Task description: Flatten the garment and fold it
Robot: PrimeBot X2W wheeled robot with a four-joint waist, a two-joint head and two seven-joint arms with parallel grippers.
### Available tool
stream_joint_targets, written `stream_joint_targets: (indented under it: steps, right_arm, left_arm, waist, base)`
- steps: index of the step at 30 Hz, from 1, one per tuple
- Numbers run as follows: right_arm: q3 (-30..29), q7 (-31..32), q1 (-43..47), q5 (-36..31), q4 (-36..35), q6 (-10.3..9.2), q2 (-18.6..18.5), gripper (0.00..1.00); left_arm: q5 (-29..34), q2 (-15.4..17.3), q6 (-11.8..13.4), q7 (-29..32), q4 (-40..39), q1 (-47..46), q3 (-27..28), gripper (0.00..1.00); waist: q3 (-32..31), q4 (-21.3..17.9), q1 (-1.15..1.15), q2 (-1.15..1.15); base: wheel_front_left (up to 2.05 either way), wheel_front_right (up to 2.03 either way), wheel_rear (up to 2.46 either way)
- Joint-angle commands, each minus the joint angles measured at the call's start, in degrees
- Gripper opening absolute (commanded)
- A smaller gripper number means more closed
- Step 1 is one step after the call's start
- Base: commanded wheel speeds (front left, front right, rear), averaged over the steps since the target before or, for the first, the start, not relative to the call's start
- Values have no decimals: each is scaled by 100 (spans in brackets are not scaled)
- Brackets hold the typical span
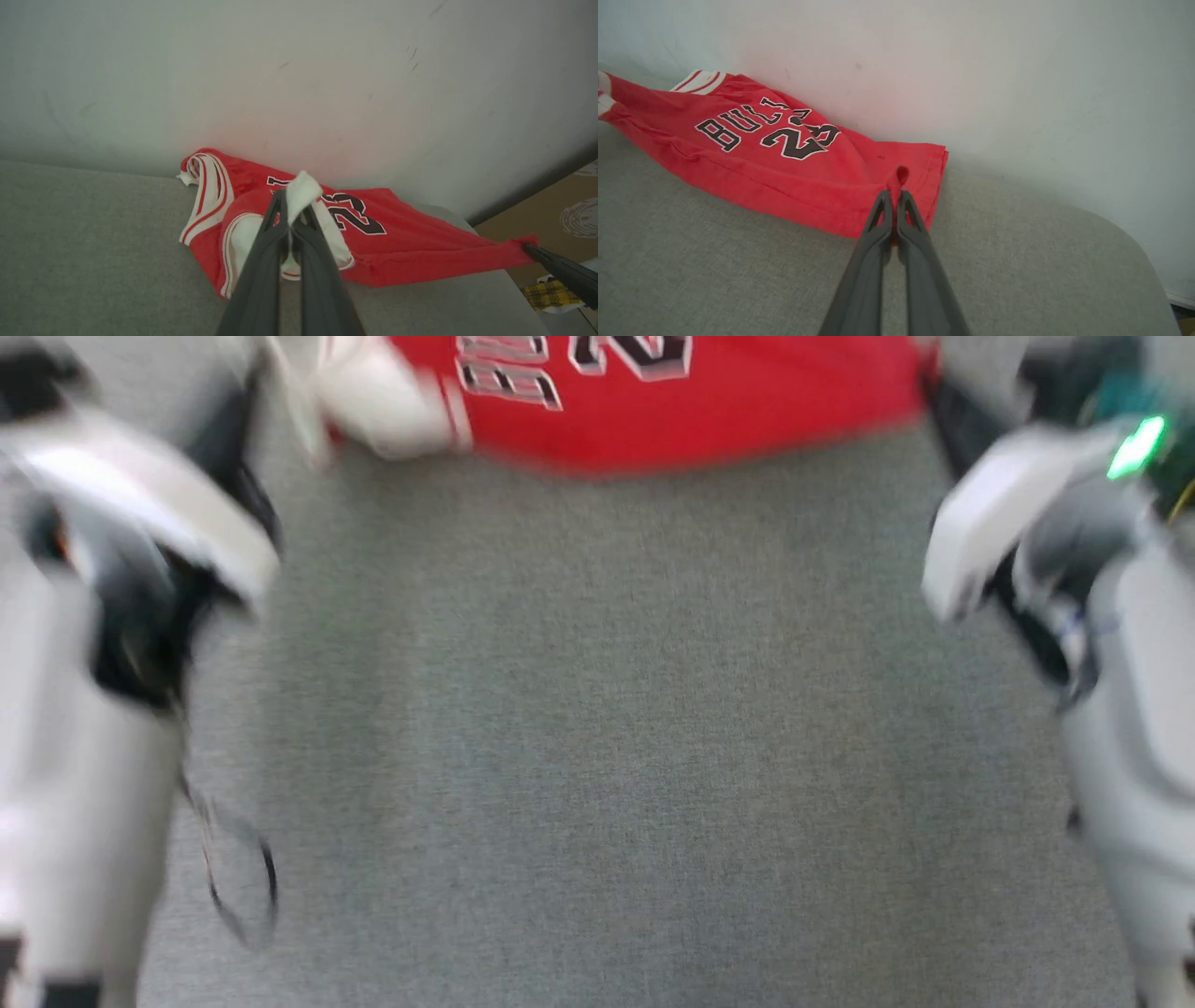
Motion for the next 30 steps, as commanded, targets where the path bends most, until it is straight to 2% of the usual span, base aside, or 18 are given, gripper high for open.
stream_joint_targets:
  steps: [1, 5, 9, 16, 21, 30]
  right_arm:
    - [43, 43, 430, 129, -127, -6, -27, 0]
    - [41, 186, 1265, 248, -329, -6, -130, 0]
    - [-118, 261, 1993, 224, -507, -6, -139, 0]
    - [-667, 361, 3114, 109, -799, -6, 104, 0]
    - [-975, 481, 3796, -29, -947, -6, 270, 0]
    - [-1516, 931, 4819, -169, -1346, -6, 550, 0]
  left_arm:
    - [-143, 74, -39, 202, -208, 544, -140, 0]
    - [-225, 231, 73, 642, -693, 1714, -423, 0]
    - [-233, 373, 426, 734, -1156, 2773, -462, 0]
    - [-451, 382, 1061, 805, -1943, 4401, -418, 0]
    - [-475, 335, 1463, 907, -2344, 5167, -522, 0]
    - [-422, 356, 1890, 845, -2695, 6055, -563, 0]
  waist:
    - [-580, 232, 1, 0]
    - [-884, 290, 1, 0]
    - [-1145, 321, 1, 0]
    - [-1439, 407, 1, 0]
    - [-1564, 502, 1, 0]
    - [-1793, 620, 1, 0]
  base:
    - [0, 0, 0]
    - [0, 0, 0]
    - [0, 0, 0]
    - [0, 0, 0]
    - [0, 0, 0]
    - [0, 0, 0]
